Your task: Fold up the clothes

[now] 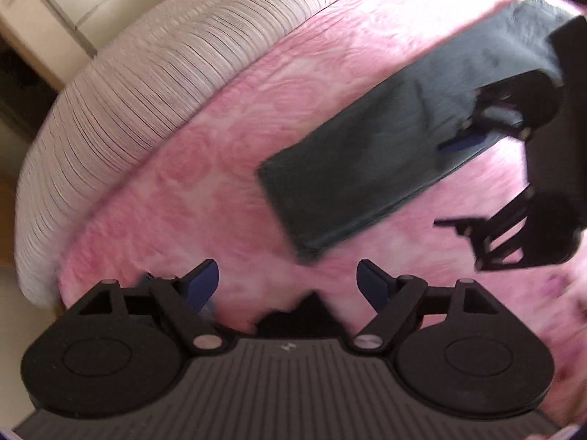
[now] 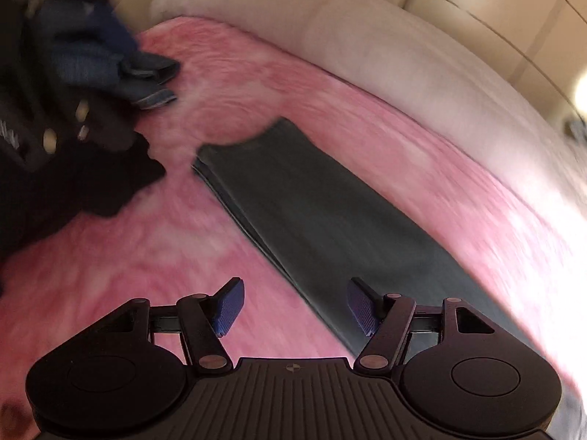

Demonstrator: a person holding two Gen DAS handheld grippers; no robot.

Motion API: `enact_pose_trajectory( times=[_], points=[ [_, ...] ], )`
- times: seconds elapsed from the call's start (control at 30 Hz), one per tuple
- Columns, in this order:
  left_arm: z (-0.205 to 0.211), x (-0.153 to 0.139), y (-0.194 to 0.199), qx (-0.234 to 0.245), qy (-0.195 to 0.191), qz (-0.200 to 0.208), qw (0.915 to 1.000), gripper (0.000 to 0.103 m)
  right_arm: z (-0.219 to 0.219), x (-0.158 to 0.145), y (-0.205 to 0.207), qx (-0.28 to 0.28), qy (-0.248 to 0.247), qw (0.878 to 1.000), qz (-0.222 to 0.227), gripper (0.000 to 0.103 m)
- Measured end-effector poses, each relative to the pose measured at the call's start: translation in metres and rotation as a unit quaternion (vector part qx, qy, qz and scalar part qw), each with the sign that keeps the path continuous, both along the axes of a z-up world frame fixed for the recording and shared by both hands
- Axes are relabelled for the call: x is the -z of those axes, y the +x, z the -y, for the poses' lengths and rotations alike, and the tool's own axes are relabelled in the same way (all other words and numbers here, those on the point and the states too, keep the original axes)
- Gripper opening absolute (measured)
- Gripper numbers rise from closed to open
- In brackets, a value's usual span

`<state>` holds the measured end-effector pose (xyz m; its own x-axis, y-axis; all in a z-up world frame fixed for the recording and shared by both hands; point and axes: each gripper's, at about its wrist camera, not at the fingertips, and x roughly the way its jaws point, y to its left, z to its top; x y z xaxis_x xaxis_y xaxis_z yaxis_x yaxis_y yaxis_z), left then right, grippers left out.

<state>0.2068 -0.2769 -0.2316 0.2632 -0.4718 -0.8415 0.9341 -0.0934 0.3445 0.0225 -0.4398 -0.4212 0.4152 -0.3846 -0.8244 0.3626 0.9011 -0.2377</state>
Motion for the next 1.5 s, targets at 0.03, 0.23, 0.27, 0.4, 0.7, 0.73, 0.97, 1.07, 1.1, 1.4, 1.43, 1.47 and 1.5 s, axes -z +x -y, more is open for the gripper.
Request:
enact_pose_trajectory(
  times=[0.03, 0.23, 0.27, 0.4, 0.7, 0.73, 0.97, 1.07, 1.1, 1.4, 1.43, 1.47, 1.5],
  points=[
    [0.000, 0.005, 0.009, 0.011, -0.004, 0.014, 0.9998, 0.080, -0.002, 0.016, 0.018, -0.017, -0.009, 1.000, -0.004, 0.066],
    [0.001, 0.014, 0.058, -0.029, -0.039, -0.006, 0.9988, 0.080, -0.011, 0.075, 0.081, -0.089, -0.071, 0.993, -0.008, 0.066],
    [0.001, 0.013, 0.065, -0.042, -0.045, -0.014, 0.9980, 0.080, -0.013, 0.081, 0.087, -0.097, -0.086, 0.992, -0.006, 0.066],
    [-0.007, 0.007, 0.081, -0.069, -0.058, -0.034, 0.9954, 0.080, -0.015, 0.090, 0.101, -0.119, -0.138, 0.983, -0.003, 0.047],
    [0.000, -0.013, 0.065, -0.068, -0.074, -0.032, 0.9944, 0.080, 0.017, 0.018, 0.071, -0.041, -0.121, 0.986, 0.107, 0.010],
    [0.005, -0.016, 0.056, -0.062, -0.075, -0.032, 0.9948, 0.080, 0.029, -0.003, 0.053, -0.007, -0.112, 0.984, 0.140, 0.010],
    [0.062, -0.018, -0.041, 0.017, -0.063, -0.042, 0.9970, 0.080, 0.118, -0.105, -0.167, 0.302, -0.075, 0.880, 0.358, 0.010],
    [0.089, -0.010, -0.096, 0.055, -0.055, -0.052, 0.9956, 0.080, 0.149, -0.079, -0.273, 0.440, -0.047, 0.810, 0.384, 0.010],
    [0.099, -0.005, -0.115, 0.068, -0.049, -0.054, 0.9950, 0.080, 0.161, -0.061, -0.305, 0.480, -0.021, 0.787, 0.386, 0.010],
    [0.172, 0.029, -0.249, 0.159, -0.014, -0.061, 0.9853, 0.080, 0.229, 0.065, -0.417, 0.552, 0.187, 0.721, 0.374, 0.012],
    [0.179, 0.031, -0.256, 0.163, -0.010, -0.062, 0.9846, 0.080, 0.230, 0.061, -0.418, 0.543, 0.185, 0.726, 0.380, 0.011],
    [0.187, 0.032, -0.265, 0.167, -0.010, -0.062, 0.9839, 0.080, 0.232, 0.057, -0.419, 0.533, 0.183, 0.730, 0.386, 0.011],
    [0.193, 0.033, -0.269, 0.170, -0.008, -0.060, 0.9835, 0.080, 0.233, 0.054, -0.421, 0.523, 0.181, 0.735, 0.392, 0.011]
  ],
)
